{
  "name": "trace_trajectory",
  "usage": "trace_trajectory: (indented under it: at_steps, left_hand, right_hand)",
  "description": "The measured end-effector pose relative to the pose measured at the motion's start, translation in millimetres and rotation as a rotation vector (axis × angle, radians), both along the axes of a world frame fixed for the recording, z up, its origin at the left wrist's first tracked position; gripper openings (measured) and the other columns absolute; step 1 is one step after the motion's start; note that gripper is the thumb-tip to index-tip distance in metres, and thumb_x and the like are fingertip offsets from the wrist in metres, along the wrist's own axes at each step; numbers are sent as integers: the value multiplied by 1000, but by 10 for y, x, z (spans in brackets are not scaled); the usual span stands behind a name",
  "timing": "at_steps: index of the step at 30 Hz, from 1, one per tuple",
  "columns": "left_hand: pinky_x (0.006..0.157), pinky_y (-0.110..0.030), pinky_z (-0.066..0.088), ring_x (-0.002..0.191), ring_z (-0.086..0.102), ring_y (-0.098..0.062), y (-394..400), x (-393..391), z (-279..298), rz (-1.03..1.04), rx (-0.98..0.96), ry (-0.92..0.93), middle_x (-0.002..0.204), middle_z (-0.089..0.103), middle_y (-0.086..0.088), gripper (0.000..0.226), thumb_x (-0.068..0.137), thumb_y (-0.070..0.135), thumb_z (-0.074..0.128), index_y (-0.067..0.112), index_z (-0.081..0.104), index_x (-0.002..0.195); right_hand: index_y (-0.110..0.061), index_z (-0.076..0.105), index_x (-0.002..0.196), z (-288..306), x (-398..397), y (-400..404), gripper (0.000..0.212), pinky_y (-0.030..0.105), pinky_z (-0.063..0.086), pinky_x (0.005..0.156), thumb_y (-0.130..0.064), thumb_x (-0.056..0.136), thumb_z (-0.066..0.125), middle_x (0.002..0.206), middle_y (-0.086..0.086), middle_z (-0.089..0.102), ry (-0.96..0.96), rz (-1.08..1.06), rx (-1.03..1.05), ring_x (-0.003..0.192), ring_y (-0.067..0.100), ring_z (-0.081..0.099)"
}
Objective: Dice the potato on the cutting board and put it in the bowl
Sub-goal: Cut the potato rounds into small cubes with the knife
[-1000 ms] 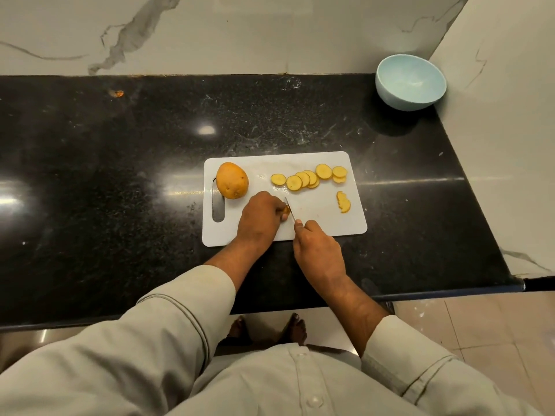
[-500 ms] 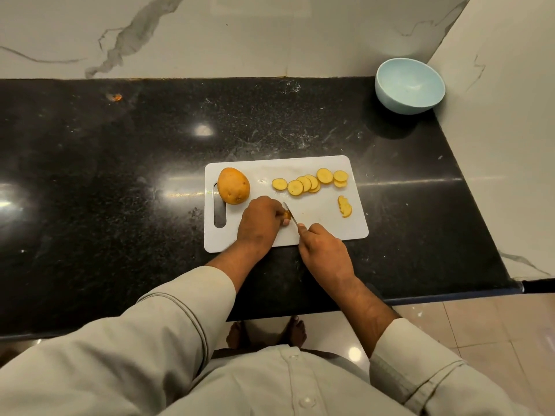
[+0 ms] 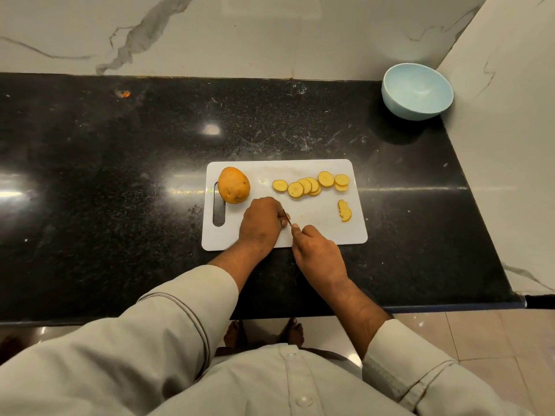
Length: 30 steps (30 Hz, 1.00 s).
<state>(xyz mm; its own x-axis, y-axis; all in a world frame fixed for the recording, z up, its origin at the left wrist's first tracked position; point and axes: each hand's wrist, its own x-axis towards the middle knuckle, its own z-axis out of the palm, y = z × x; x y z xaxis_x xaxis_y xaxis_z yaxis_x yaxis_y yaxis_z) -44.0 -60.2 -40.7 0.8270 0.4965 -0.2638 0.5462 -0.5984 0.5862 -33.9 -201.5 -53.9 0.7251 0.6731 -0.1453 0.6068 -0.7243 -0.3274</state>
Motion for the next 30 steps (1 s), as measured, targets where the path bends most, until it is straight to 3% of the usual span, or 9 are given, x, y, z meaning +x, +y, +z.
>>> trace_trajectory:
  at_steps: [9,16,19,23,30]
  left_hand:
    - [81,-34,53,87,64,-25,-12,11,-20,27,-13,8,95,70,-9,13,83,16,72,8,74,94]
    - [68,-28,47,77,60,-18,-27,-47,-66,69,-35,-67,90,70,-5,8,83,9,67,12,74,85]
    - [66,-25,41,74,56,-17,-11,-55,-97,56,-31,-74,90,69,-6,10,85,8,65,12,75,86]
    - [69,-25,44,79,59,-18,23,-73,-118,23,-61,-96,93,70,-7,9,86,12,66,11,74,89]
    - [82,-27,47,94,63,-21,104,-141,-136,24,-134,-164,103,69,-6,23,82,16,74,10,73,104]
  right_hand:
    - [-10,50,134,-10,140,173,36,40,47,67,-21,103,36,108,9,55,0,47,-30,81,29,58]
    - [-11,31,149,-5,6,-48,47,39,51,77,-23,103,35,120,8,54,13,51,-90,92,29,60]
    - [-12,31,149,0,-124,-158,47,36,53,77,-23,103,36,120,5,55,-14,37,-104,89,24,61]
    - [-14,36,147,33,-214,-232,45,32,53,78,-24,103,36,121,4,56,-31,-5,-95,91,20,61]
    - [-6,55,133,152,-305,-204,37,35,55,60,-18,97,54,88,9,64,-94,-131,110,67,20,59]
